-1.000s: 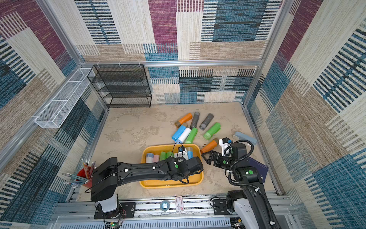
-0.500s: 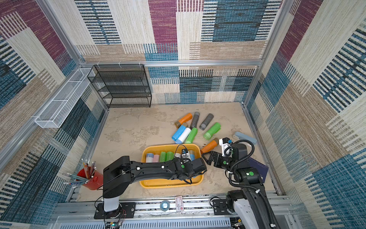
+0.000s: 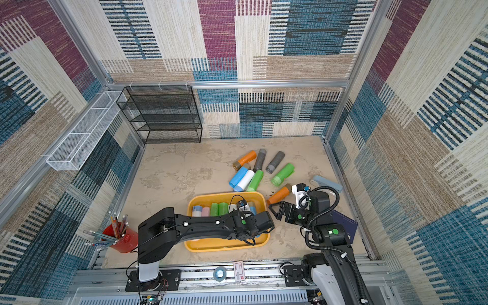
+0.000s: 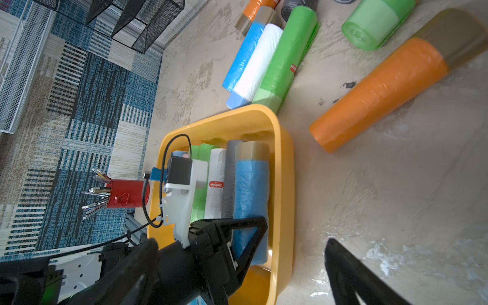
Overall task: Put the roll of trash bags into the storage box
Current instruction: Place the roll of trash bags in the storage box.
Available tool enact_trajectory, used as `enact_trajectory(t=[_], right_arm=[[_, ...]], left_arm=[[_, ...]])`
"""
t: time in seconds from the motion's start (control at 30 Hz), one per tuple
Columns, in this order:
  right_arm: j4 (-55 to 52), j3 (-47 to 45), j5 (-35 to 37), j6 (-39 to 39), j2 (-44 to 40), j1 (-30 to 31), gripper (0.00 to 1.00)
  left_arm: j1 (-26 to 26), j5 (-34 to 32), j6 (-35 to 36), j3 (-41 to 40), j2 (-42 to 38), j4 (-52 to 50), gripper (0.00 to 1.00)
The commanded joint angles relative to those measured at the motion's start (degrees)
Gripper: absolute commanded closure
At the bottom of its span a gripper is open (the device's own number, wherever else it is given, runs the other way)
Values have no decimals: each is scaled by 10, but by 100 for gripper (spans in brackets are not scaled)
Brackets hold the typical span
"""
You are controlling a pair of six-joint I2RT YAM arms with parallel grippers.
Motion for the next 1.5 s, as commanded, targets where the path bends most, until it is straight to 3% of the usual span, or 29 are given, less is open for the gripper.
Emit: enact_trajectory(t=[0.0,0.47,1.47], right_arm=[[10,5,-7,-6,0,0,1],[10,5,-7,-5,-1,0,1],[11,4,-5,-4,0,0,1]], left_arm=[[0,-16,-28,4,1,-43,69],[4,-7,-2,9,1,-36,57],[4,-24,19,-3,-29,-35,51]])
